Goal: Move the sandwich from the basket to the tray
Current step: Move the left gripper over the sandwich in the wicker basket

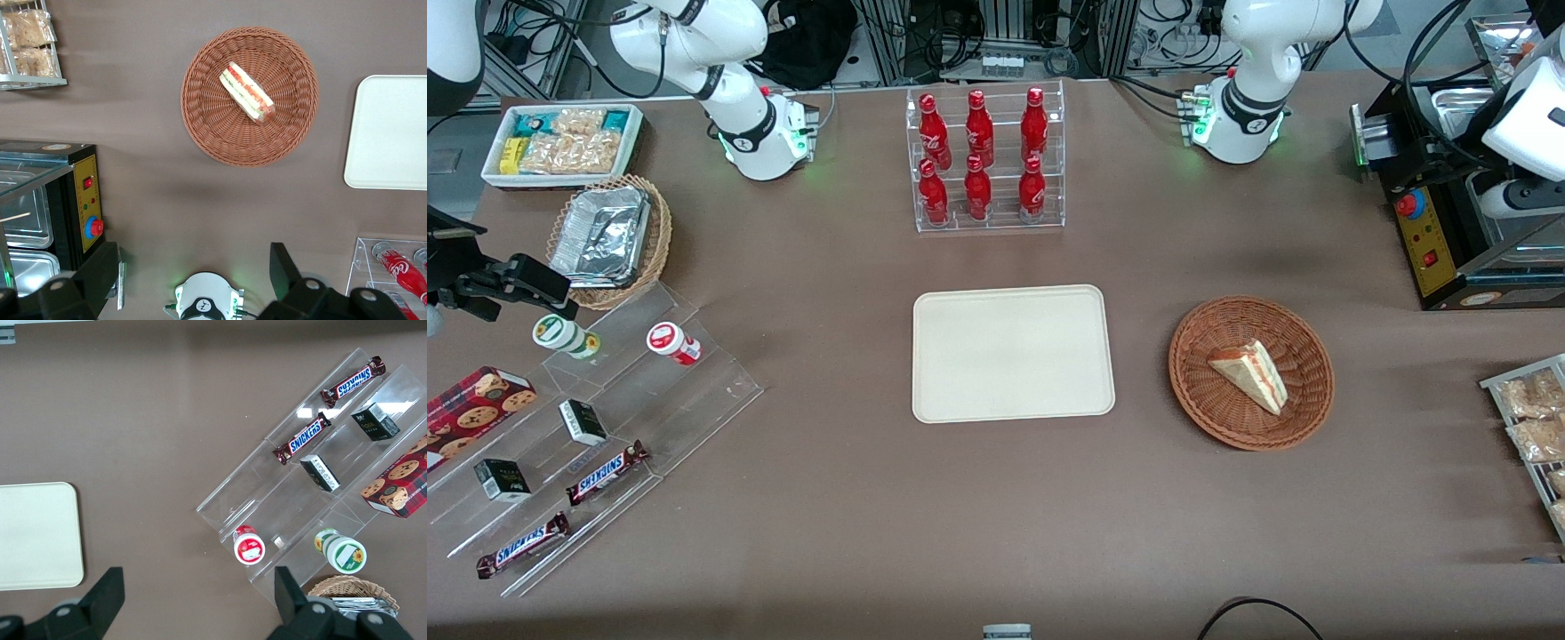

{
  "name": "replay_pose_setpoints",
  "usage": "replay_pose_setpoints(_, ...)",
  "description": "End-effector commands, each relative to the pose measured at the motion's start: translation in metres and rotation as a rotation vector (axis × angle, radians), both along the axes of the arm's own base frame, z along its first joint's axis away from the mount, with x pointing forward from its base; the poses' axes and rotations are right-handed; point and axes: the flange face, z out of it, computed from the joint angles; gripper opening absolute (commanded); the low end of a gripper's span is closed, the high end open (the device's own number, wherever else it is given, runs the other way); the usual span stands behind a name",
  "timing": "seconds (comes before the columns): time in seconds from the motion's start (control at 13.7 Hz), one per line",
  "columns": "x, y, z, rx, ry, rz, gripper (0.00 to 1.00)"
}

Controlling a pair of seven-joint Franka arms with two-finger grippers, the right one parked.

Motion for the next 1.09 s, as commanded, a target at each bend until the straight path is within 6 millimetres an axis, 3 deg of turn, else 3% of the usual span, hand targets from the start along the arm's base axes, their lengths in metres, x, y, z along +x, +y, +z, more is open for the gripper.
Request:
replay_pose_setpoints(0.0, 0.003, 0.002, 0.002, -0.004, -0.009, -0.013, 1.0)
replay_pose_setpoints(0.29, 0.018, 0.002, -0.025, 0.004, 0.041, -0.002, 1.0)
replay_pose_setpoints(0.66, 0.04, -0.007, -0.114, 0.008, 0.033, 0.031, 1.0)
replay_pose_setpoints(1.02, 0.058, -0.022, -0.184, 0.007, 0.023, 0.198, 1.0)
